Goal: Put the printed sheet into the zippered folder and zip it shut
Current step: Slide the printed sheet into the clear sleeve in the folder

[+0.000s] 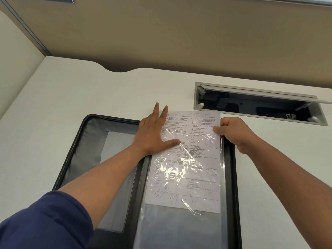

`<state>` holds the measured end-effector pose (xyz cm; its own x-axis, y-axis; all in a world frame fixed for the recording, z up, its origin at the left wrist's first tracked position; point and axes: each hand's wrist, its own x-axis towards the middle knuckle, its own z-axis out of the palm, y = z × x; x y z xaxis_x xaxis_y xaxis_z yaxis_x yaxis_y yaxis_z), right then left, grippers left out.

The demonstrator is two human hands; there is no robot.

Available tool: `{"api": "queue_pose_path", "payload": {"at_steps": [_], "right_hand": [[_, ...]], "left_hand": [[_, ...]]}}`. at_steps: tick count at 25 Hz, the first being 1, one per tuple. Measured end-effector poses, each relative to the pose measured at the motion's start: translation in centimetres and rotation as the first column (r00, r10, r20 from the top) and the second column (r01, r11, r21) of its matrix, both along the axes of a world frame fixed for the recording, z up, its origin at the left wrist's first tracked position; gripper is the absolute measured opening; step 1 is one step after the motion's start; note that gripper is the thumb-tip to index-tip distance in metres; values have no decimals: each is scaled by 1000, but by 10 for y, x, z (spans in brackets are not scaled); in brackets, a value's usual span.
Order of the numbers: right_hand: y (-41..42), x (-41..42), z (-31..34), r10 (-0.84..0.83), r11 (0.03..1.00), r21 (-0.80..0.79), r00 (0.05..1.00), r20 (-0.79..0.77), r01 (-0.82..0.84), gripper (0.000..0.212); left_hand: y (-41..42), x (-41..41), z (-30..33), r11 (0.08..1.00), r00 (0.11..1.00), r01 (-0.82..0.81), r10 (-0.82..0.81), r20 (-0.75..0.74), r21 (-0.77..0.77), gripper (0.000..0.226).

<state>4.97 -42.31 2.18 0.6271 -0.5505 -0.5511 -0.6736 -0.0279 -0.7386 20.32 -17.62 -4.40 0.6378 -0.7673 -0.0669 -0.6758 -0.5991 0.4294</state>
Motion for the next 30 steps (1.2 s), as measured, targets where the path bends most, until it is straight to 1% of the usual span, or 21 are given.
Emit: {"api": "queue_pose_path", "payload": {"at_steps": [6, 11, 12, 14, 17, 24, 27, 30], "right_hand": [[-2, -6, 1, 102, 994, 38, 995, -19, -101, 8], [-6, 17, 10, 72, 997, 32, 996, 56, -74, 10], [-7, 23, 11, 82, 997, 10, 996, 47, -82, 9], [-10, 32, 15, 154, 986, -66, 988, -12, -155, 5], [-12, 37, 18, 237, 959, -137, 968, -86, -247, 7], [-9, 22, 15, 290, 949, -91, 950, -116, -301, 6], [-5, 16, 14, 340, 933, -77, 931, -134, -352, 7], [-2, 13, 17, 405, 906, -56, 896, -183, -420, 8]], "left_hand": [[0, 0, 0, 1000, 999, 23, -23, 26, 1, 119], [1, 1, -1, 1000, 999, 26, -26, 28, 11, 114], [1, 1, -2, 1000, 999, 26, -26, 27, 9, 114], [1, 1, -2, 1000, 999, 21, -21, 24, 2, 114], [1, 1, -2, 1000, 1000, 12, -12, 15, -7, 114], [0, 2, -1, 1000, 1000, 1, -1, 2, -9, 114], [0, 1, 0, 1000, 1000, -3, 3, -8, -4, 114], [1, 0, 1, 1000, 1000, -3, 3, -13, -6, 114]]}}
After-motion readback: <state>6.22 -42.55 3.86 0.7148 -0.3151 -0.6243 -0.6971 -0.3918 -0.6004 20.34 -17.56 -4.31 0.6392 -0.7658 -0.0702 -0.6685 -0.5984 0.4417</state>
